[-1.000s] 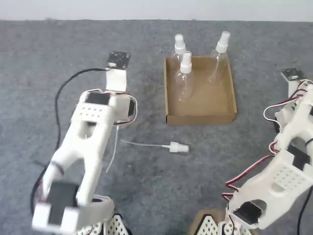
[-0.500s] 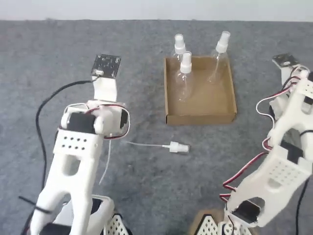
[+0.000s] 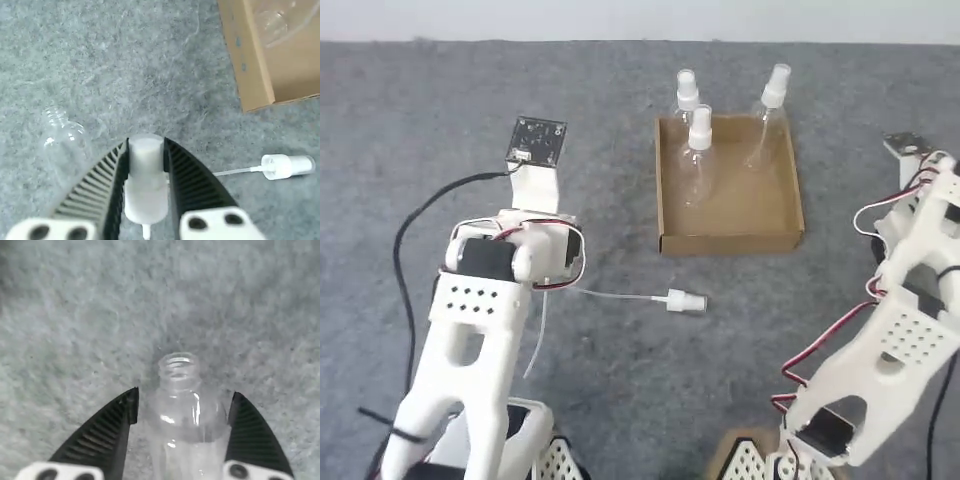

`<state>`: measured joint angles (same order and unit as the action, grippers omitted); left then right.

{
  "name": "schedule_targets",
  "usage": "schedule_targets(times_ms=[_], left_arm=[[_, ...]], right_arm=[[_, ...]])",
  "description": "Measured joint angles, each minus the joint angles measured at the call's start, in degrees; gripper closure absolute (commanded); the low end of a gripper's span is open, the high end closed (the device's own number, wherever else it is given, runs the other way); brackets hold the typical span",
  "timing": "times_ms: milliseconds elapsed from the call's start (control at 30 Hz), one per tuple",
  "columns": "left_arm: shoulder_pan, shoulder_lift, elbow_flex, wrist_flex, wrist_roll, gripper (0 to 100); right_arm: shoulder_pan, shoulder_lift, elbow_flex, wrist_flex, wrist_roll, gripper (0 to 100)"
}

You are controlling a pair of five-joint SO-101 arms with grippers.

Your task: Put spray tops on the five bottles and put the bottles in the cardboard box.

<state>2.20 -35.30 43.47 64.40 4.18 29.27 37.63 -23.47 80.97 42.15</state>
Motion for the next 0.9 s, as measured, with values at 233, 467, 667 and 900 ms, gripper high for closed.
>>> schedule_targets(times_ms=[233,467,667,900], left_arm=[[0.0,0.0,0.0,0.0,0.0,99],[0.0,0.0,0.0,0.0,0.0,99],[0.0,0.0,0.0,0.0,0.0,99],[0.0,0.0,0.0,0.0,0.0,99]], right_arm=[[0.7,0.0,0.0,0.9,3.9,72.4],[0.8,0.0,0.0,1.4,5.0,73.4],[2.4,0.0,0.0,1.4,6.6,95.7],[3.8,0.0,0.0,1.4,6.8,99.3]])
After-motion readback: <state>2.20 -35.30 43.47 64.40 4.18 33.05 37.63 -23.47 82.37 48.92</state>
